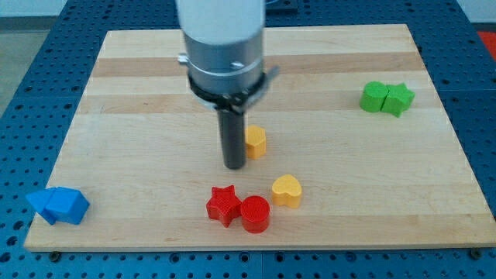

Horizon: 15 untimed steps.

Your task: Move the yellow hexagon towards top center of the board

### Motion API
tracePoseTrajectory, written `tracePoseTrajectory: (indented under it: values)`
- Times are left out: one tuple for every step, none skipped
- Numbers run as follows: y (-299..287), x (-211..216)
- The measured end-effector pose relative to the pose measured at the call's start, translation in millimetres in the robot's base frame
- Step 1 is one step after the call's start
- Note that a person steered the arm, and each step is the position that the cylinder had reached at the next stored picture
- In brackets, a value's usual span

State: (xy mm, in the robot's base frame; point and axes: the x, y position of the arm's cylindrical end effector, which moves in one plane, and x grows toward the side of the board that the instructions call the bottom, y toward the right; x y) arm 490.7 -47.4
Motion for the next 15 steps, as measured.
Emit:
tracePoseTrajectory:
  values:
    - [2,-53]
    - [5,-65]
    - [-17,-31]
    - [-17,8]
    - [-4,15]
    - [24,9]
    - [38,-25]
    - [38,-75]
    - [38,-66]
    - [42,-40]
    - [61,-43]
    - [59,-86]
    - [42,-146]
    - [41,-149]
    - [41,-114]
